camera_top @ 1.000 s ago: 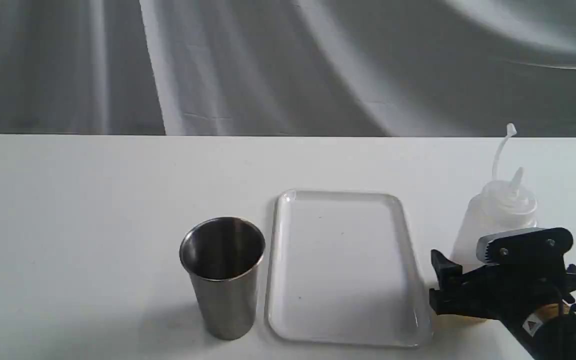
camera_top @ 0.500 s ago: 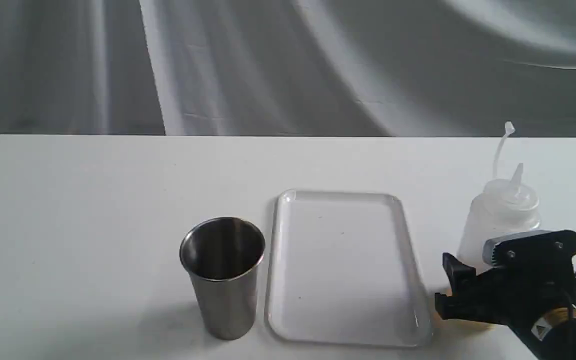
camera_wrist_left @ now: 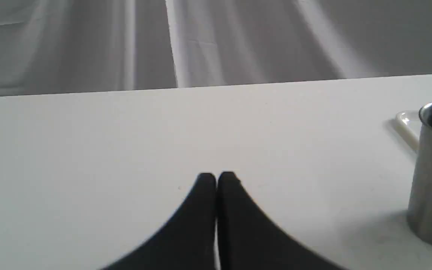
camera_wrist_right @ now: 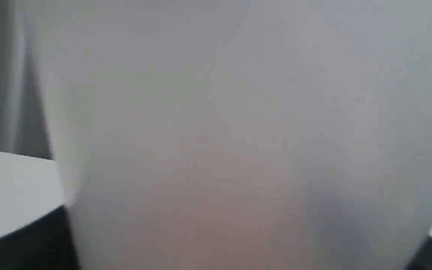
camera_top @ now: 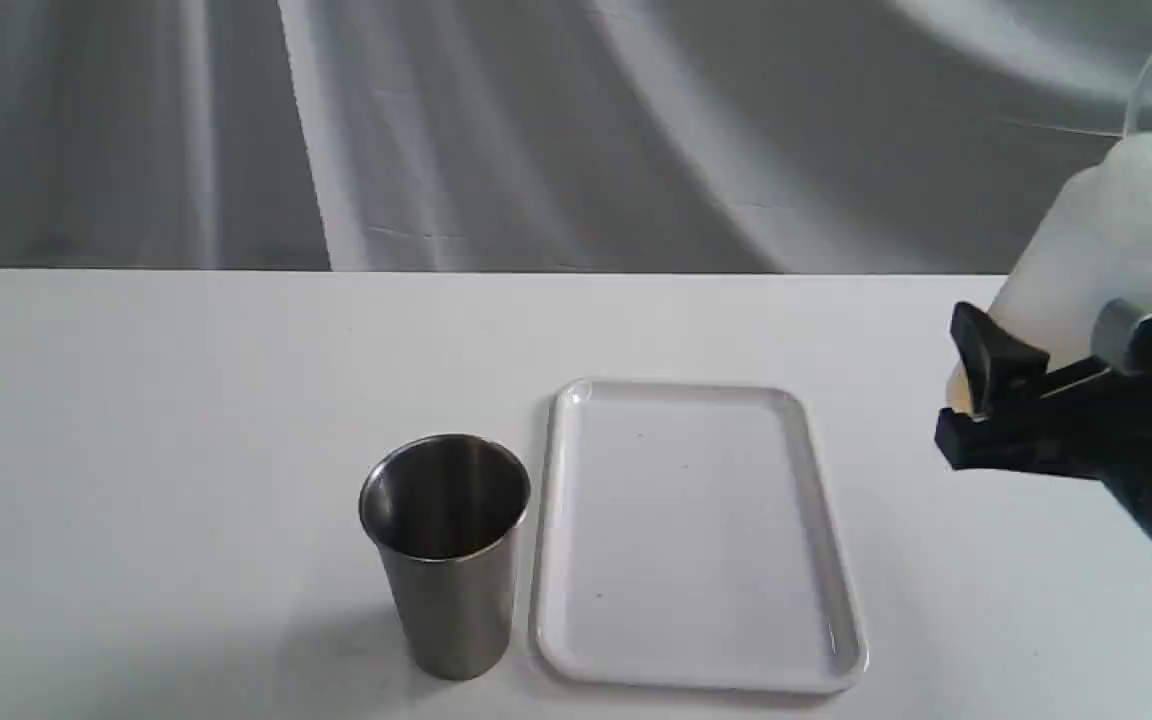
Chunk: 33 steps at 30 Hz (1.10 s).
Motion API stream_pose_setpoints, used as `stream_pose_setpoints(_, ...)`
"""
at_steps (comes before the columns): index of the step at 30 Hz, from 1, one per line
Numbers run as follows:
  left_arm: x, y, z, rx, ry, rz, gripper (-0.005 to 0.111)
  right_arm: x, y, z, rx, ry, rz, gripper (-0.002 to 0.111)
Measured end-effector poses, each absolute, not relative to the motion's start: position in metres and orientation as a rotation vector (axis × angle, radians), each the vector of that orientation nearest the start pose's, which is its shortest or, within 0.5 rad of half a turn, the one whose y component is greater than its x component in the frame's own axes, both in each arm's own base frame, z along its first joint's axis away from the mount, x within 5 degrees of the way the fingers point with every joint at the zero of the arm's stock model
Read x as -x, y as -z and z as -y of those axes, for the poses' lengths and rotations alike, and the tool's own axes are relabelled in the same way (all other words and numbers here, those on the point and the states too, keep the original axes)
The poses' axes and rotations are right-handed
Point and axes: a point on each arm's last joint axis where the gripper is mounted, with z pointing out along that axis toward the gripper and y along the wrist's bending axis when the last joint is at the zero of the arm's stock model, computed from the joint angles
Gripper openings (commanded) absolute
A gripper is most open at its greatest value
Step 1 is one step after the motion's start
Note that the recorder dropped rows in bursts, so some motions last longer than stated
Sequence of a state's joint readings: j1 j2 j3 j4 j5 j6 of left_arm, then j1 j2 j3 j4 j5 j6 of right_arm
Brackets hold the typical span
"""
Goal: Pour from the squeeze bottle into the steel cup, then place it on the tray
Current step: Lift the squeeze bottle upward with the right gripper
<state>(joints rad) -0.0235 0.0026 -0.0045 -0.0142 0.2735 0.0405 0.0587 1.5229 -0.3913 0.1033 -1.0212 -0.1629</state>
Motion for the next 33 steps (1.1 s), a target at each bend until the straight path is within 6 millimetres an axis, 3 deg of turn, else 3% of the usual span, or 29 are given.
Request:
stream_pose_setpoints(6,-0.055,-0.19,0.002,-0.047,0.001,-1.755,0.0,-0.26,-0.251,-0.007,0.103,0.14,-1.675,0.0)
stream_pose_setpoints(16,-0.055,-0.19,0.002,-0.047,0.001,-1.755,0.0,-0.256,-0.347,-0.013,0.221,0.138,-1.665,0.0)
stream_pose_setpoints(19,-0.055,-0.19,0.002,-0.047,0.001,-1.755,0.0,-0.256,-0.361,-0.015,0.299,0.168,-1.712,0.0)
stream_pose_setpoints(24,-0.055,-0.19,0.002,-0.047,0.001,-1.755,0.0,-0.255,-0.378,-0.011,0.262,0.184,-1.805,0.0)
stream_pose_setpoints(33,-0.055,-0.19,0.002,-0.047,0.001,-1.755,0.0,-0.252,-0.386,-0.007,0.192,0.396,-1.878,0.0)
